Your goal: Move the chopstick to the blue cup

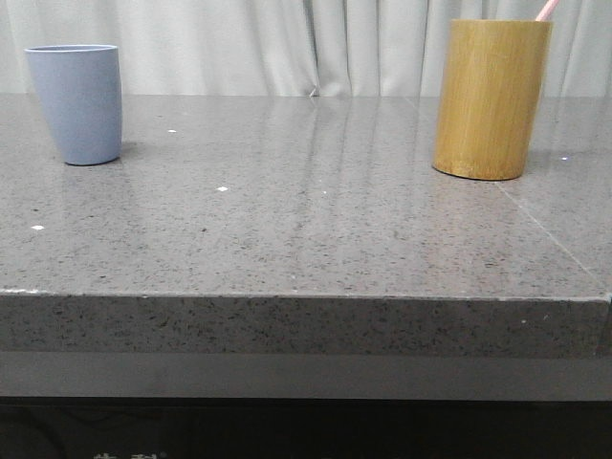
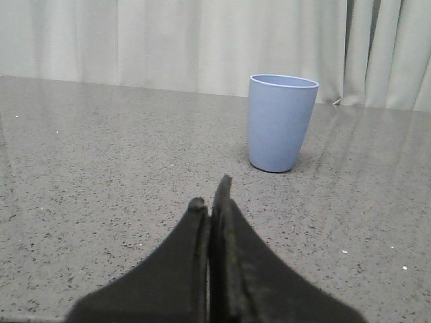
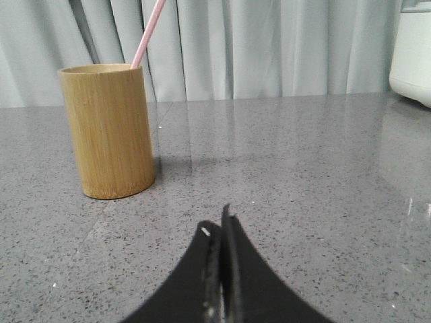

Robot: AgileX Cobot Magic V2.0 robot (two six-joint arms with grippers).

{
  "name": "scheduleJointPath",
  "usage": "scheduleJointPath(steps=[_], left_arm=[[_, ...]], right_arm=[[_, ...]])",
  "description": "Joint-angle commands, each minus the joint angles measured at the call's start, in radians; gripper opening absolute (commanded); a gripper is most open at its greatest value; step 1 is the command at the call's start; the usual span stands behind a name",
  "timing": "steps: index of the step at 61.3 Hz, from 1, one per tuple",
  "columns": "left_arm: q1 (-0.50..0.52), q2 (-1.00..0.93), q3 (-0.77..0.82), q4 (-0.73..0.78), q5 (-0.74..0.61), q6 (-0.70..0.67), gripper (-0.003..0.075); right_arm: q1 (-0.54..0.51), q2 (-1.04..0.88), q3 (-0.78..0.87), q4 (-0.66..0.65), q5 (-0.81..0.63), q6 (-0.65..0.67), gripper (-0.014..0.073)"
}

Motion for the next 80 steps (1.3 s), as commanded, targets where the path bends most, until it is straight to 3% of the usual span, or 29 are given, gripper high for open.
scheduleJointPath(steps=[1,56,65,80], left_arm=[[-0.001,-0.022,0.013,-0.003,-0.081,-0.007,-0.0019],[-0.001,-0.022,0.006,0.071,-0.155,0.005,-0.0019],[-0.001,-0.022,-0.088,0.029,-0.116,0.0,-0.0019],[-0.001,0.044,-0.394,0.019,0.11,0.0,-0.0019]], right_arm=[[0.0,-0.022,-0.004,-0.015,-0.077,-0.001,-0.0067],[0.0,-0.022,-0.009,-0.015,-0.124,-0.001,-0.0067],[0.0,-0.022,-0.102,-0.015,-0.069,-0.001,-0.0067],[0.0,0.04,-0.394,-0.022,0.162,-0.002,-0.0067]])
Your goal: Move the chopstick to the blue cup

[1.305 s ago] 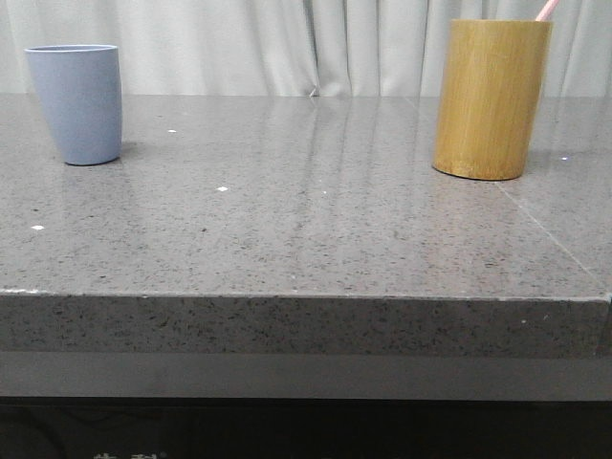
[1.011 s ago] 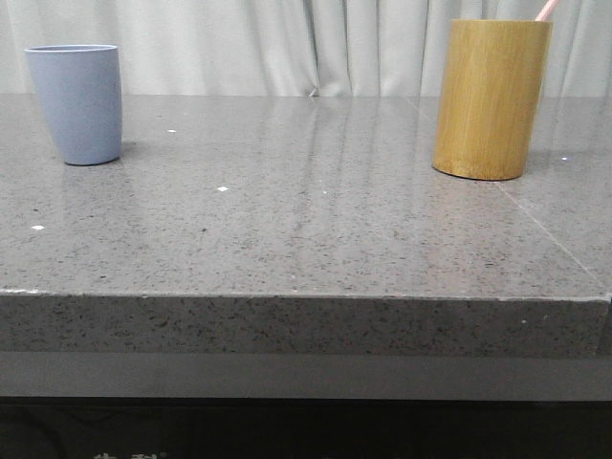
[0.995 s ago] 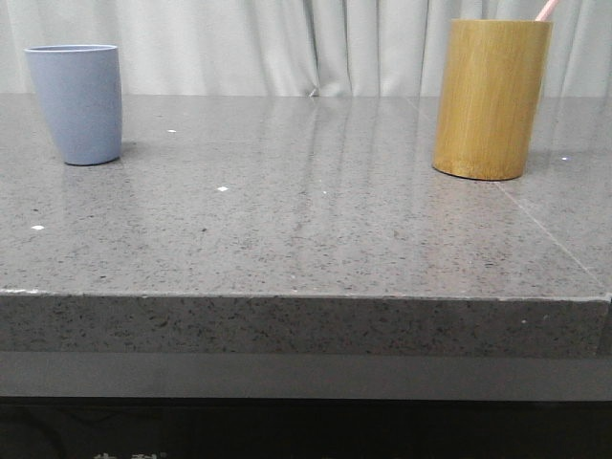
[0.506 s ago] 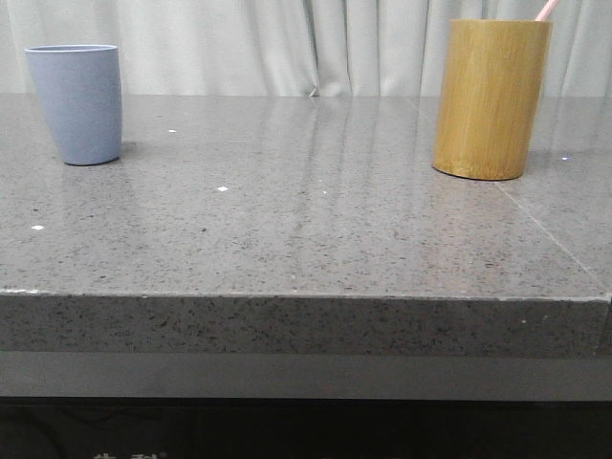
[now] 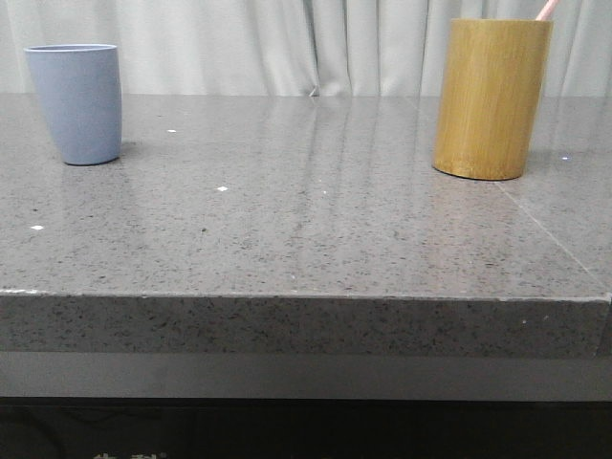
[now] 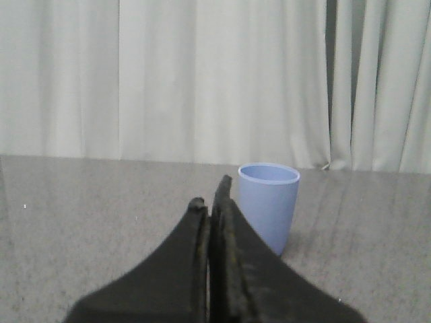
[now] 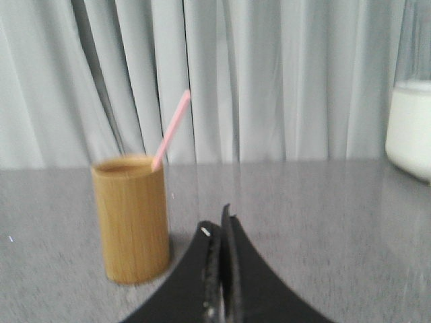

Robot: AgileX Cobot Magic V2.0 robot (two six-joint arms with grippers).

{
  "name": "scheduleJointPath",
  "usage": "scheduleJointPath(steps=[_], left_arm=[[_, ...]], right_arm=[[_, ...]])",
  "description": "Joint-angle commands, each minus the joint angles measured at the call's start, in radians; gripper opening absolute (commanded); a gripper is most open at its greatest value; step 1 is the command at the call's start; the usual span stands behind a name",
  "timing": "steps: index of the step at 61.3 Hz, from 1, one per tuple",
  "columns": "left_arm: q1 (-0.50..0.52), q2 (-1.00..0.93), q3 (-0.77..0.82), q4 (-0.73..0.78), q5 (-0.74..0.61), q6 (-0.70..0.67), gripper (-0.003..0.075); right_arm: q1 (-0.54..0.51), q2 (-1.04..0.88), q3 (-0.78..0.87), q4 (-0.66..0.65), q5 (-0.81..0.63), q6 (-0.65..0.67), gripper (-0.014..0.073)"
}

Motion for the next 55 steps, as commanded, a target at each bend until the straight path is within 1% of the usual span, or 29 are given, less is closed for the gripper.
scheduleJointPath(steps=[1,8,14,21,25,29,33,55], left_arm=[[-0.001,0.047,-0.142,-0.011,0.021,-0.005,-0.0019],[-0.001,0.143,-0.312,-0.011,0.131,-0.005,-0.0019],[-0.001,0.244,-0.446,-0.011,0.237,-0.005,-0.0019],[-0.001,0.348,-0.557,-0.011,0.339,-0.005,-0.0019],[-0.001,0.4,-0.596,-0.011,0.363,-0.005,-0.0019],[-0.001,0.438,-0.604,-0.018,0.363,-0.005,-0.0019],[-0.001,0.467,-0.602,-0.019,0.363,-0.005,-0.0019],[-0.001,0.571,-0.558,-0.022,0.362,-0.005,-0.0018]], right_arm=[[0.0,0.048,-0.145,-0.025,0.021,-0.003,-0.0067],[0.0,0.133,-0.283,-0.056,0.11,-0.003,-0.0067],[0.0,0.218,-0.401,-0.056,0.199,-0.003,-0.0067],[0.0,0.32,-0.507,-0.056,0.315,-0.003,-0.0067],[0.0,0.378,-0.55,-0.056,0.379,-0.003,-0.0067],[0.0,0.426,-0.573,-0.056,0.43,-0.003,-0.0067],[0.0,0.465,-0.573,-0.056,0.448,-0.003,-0.0067],[0.001,0.605,-0.573,-0.044,0.486,-0.006,-0.0058]])
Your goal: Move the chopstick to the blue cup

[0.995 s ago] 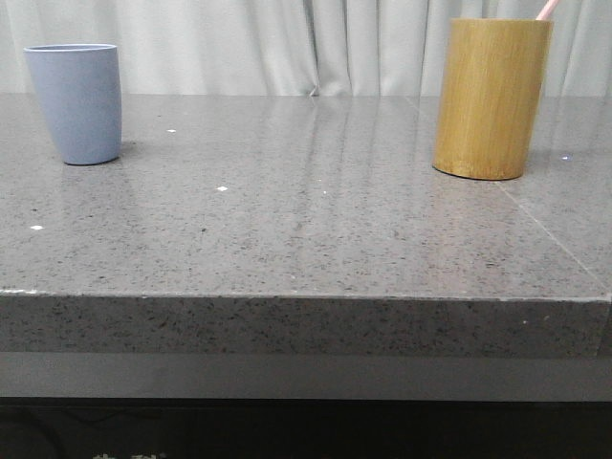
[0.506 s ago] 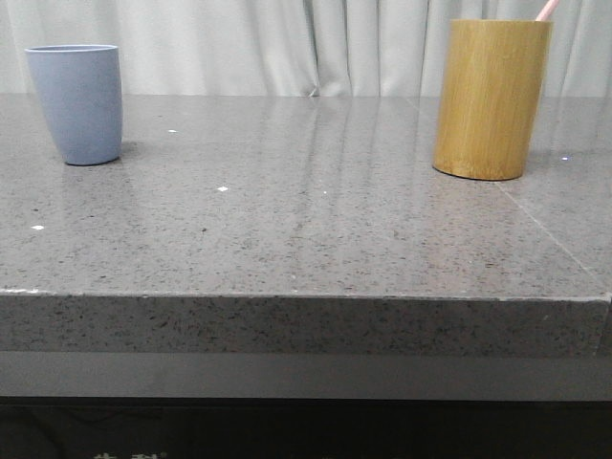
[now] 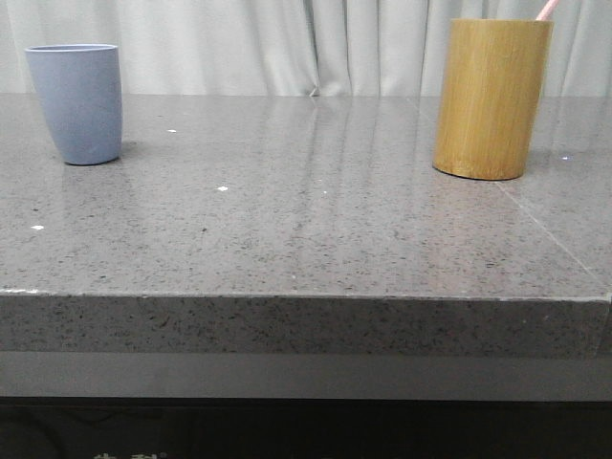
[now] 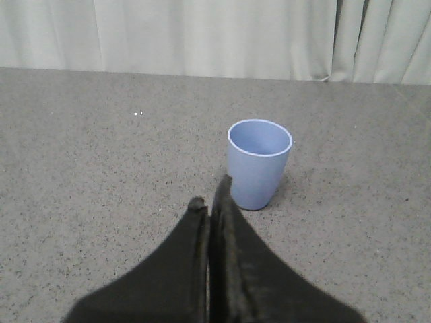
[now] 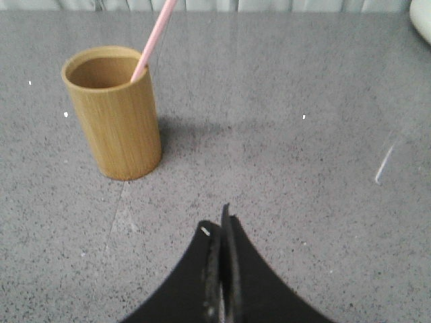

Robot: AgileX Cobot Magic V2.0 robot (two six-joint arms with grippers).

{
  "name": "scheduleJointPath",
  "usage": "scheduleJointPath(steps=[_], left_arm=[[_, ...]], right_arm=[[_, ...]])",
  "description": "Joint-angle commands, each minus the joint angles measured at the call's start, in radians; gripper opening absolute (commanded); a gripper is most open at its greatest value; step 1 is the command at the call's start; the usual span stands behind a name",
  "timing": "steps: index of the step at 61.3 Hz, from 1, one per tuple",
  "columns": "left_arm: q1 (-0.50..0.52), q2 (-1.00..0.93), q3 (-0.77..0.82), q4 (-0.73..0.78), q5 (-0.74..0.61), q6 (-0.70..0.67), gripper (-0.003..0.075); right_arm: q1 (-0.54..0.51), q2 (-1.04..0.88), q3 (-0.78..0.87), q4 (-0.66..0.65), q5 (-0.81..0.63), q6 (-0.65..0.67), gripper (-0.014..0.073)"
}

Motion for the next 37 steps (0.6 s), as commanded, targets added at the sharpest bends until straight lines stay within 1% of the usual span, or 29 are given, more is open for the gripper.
scheduleJointPath(steps=[1,3,6,9,13,14,16,17,19,20,23,25,27,37], left_arm=[[-0.001,0.026,-0.017,-0.011,-0.075,-0.005,-0.0018],[-0.001,0.03,-0.017,-0.011,-0.075,-0.005,-0.0017],[-0.001,0.037,-0.017,-0.011,-0.075,-0.005,-0.0002],[-0.001,0.043,-0.017,-0.011,-0.082,-0.005,0.0037],[-0.001,0.053,-0.017,-0.011,-0.095,-0.005,0.0127],[-0.001,0.054,-0.017,-0.013,-0.099,-0.005,0.0166],[-0.001,0.059,-0.017,-0.014,-0.106,-0.005,0.0223],[-0.001,0.062,-0.017,-0.014,-0.106,-0.005,0.027],[-0.001,0.067,-0.017,-0.014,-0.107,-0.005,0.033],[-0.001,0.07,-0.017,-0.014,-0.108,-0.005,0.0373],[-0.001,0.078,-0.019,-0.015,-0.108,-0.005,0.0452],[-0.001,0.091,-0.024,-0.018,-0.108,-0.005,0.0483],[-0.001,0.105,-0.03,-0.018,-0.108,-0.005,0.0495],[-0.013,0.21,-0.116,-0.04,-0.102,0.033,0.0494]], right_arm=[[0.001,0.028,-0.034,-0.002,-0.055,-0.01,-0.0046],[0.001,0.034,-0.034,0.0,-0.048,-0.02,-0.002],[0.001,0.037,-0.034,0.007,-0.04,-0.039,0.0052],[0.001,0.041,-0.034,0.026,-0.028,-0.07,0.0169],[0.004,0.044,-0.034,0.064,-0.017,-0.101,0.0322],[0.007,0.046,-0.034,0.071,-0.015,-0.109,0.0373],[0.009,0.047,-0.034,0.091,-0.014,-0.116,0.0449],[0.011,0.047,-0.034,0.1,-0.013,-0.118,0.0475],[0.015,0.051,-0.034,0.107,-0.011,-0.119,0.0519],[0.018,0.052,-0.034,0.108,-0.01,-0.121,0.0543],[0.024,0.054,-0.034,0.108,-0.007,-0.124,0.057],[0.029,0.059,-0.034,0.108,-0.005,-0.126,0.0572],[0.036,0.063,-0.034,0.108,-0.005,-0.126,0.057],[0.067,0.086,-0.034,0.108,-0.001,-0.129,0.057]])
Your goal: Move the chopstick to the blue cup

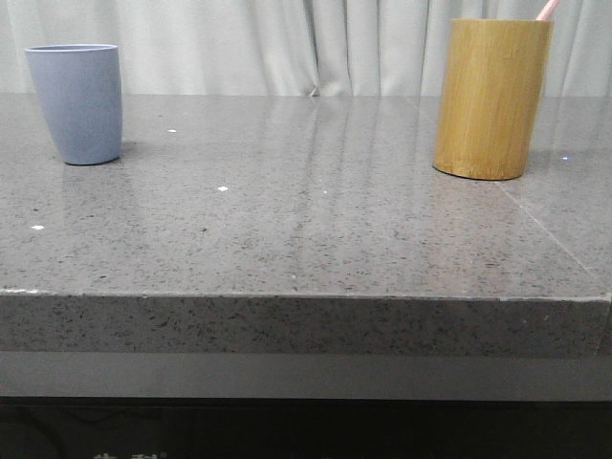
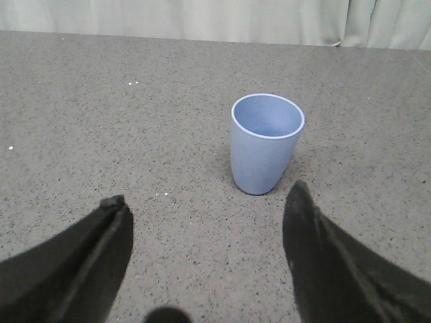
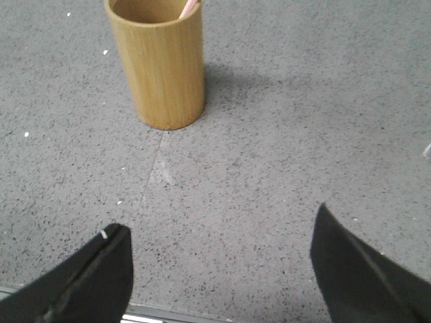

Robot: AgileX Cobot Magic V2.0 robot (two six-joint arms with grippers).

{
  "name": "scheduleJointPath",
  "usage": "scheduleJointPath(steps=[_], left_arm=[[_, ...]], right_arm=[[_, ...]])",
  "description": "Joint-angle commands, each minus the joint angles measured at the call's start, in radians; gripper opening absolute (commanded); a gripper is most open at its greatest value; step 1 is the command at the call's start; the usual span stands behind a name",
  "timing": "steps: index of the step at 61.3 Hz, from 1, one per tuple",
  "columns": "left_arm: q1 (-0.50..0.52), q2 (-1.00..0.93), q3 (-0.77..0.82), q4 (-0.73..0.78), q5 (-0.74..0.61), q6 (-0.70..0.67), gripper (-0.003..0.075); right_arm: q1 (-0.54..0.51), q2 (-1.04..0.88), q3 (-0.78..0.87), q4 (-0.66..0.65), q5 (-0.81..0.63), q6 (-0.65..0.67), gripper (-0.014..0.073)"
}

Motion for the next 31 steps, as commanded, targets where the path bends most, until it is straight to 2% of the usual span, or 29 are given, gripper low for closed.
scheduleJointPath(steps=[1,16,31], left_arm=[[-0.02,0.069,-0.086,-0.025,-0.075,0.022,0.0494],[-0.085,0.307,-0.283,-0.001,-0.03,0.039,0.0494],[-0.085,0.606,-0.566,0.013,0.176,0.039,0.0494]], right_arm=[[0.013,0.019,-0.034,0.01,-0.058,-0.013,0.057],[0.02,0.039,-0.034,0.01,-0.058,-0.013,0.057],[0.02,0.039,-0.034,0.009,-0.057,-0.013,0.057]])
